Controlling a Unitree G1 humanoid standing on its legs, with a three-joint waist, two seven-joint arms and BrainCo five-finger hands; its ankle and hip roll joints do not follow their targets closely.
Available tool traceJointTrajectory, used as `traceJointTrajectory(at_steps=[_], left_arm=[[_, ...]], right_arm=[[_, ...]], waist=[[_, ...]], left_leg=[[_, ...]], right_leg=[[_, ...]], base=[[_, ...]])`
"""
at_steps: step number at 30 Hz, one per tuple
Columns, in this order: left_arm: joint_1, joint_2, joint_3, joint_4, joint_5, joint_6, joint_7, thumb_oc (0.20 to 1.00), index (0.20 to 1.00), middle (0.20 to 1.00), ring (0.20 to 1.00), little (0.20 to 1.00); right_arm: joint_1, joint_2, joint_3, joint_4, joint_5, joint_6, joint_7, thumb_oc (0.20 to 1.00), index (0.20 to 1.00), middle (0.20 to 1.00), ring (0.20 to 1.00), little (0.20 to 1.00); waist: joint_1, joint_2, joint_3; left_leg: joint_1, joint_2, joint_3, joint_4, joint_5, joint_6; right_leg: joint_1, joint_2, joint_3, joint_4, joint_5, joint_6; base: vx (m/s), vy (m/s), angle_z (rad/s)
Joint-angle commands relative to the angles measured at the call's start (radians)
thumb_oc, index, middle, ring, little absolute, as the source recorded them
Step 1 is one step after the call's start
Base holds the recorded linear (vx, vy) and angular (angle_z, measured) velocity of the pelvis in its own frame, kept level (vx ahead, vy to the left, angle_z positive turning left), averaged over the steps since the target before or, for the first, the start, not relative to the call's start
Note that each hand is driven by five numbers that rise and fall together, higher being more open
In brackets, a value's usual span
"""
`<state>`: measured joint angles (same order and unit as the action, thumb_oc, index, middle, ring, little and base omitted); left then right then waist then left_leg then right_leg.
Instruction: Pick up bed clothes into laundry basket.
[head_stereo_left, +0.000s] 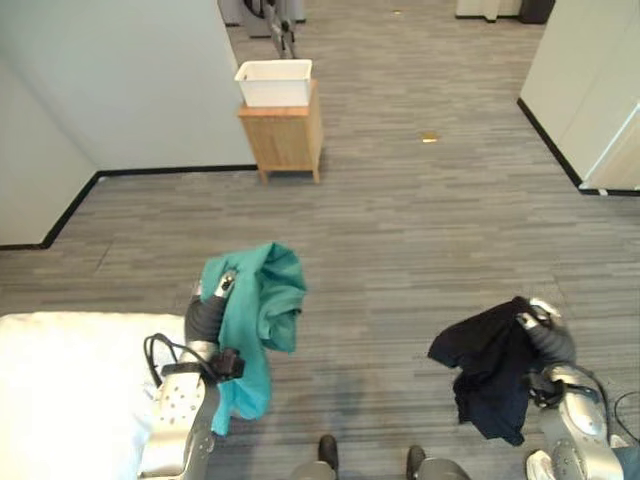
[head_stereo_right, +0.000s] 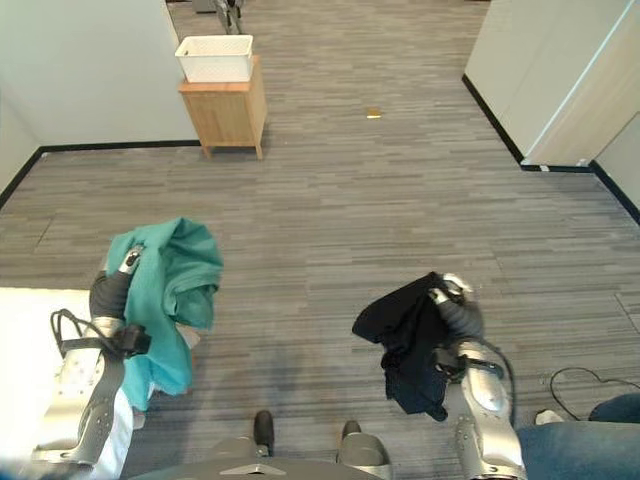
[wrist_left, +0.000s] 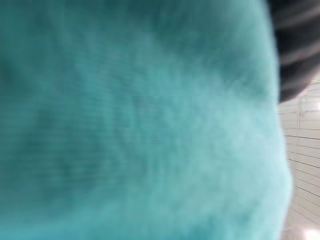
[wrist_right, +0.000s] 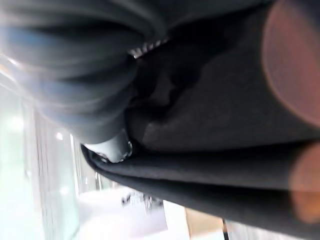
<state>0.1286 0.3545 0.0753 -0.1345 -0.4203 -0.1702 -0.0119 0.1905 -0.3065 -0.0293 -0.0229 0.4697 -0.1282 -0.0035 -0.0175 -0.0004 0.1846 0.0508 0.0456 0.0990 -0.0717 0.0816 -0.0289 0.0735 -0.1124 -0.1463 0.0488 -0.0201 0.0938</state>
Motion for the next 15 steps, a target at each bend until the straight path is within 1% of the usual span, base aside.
traceJointTrajectory(at_steps=[1,6,7,15], left_arm=[[-0.104,0.056,0.020,-0.012,0.010,-0.058,0.039,0.200,0.200,0.200,0.200,0.200],[-0.175,0.097,0.033,-0.013,0.033,-0.065,0.083,0.200,0.200,0.200,0.200,0.200],[-0.203,0.116,0.043,-0.022,0.051,-0.070,0.100,0.200,0.200,0.200,0.200,0.200],[-0.181,0.128,0.091,-0.035,0.121,-0.068,0.127,0.200,0.200,0.200,0.200,0.200]], right_arm=[[-0.153,-0.042,0.015,-0.073,0.028,-0.062,0.016,0.200,0.200,0.200,0.200,0.200],[-0.245,-0.053,0.044,-0.095,0.027,-0.072,-0.001,0.200,0.200,0.200,0.200,0.200],[-0.268,-0.060,0.052,-0.119,0.023,-0.074,-0.005,0.200,0.200,0.200,0.200,0.200],[-0.237,-0.085,0.020,-0.145,0.017,-0.065,0.008,0.200,0.200,0.200,0.200,0.200]], waist=[[0.033,-0.023,-0.078],[0.043,-0.024,-0.100],[0.044,-0.026,-0.107],[0.037,-0.037,-0.111]], left_leg=[[0.014,0.009,-0.061,0.033,-0.084,-0.005],[0.027,-0.001,-0.063,0.027,-0.090,0.000],[0.029,-0.002,-0.062,0.029,-0.094,0.001],[0.039,-0.007,-0.051,0.032,-0.108,0.007]], right_leg=[[0.003,-0.054,-0.031,0.033,-0.055,0.045],[0.010,-0.065,-0.034,0.038,-0.056,0.053],[0.013,-0.068,-0.032,0.041,-0.058,0.053],[0.019,-0.066,-0.010,0.014,-0.046,0.055]], base=[[0.04,0.041,0.14],[0.04,0.037,0.12],[0.00,0.000,0.00],[0.03,0.018,-0.01]])
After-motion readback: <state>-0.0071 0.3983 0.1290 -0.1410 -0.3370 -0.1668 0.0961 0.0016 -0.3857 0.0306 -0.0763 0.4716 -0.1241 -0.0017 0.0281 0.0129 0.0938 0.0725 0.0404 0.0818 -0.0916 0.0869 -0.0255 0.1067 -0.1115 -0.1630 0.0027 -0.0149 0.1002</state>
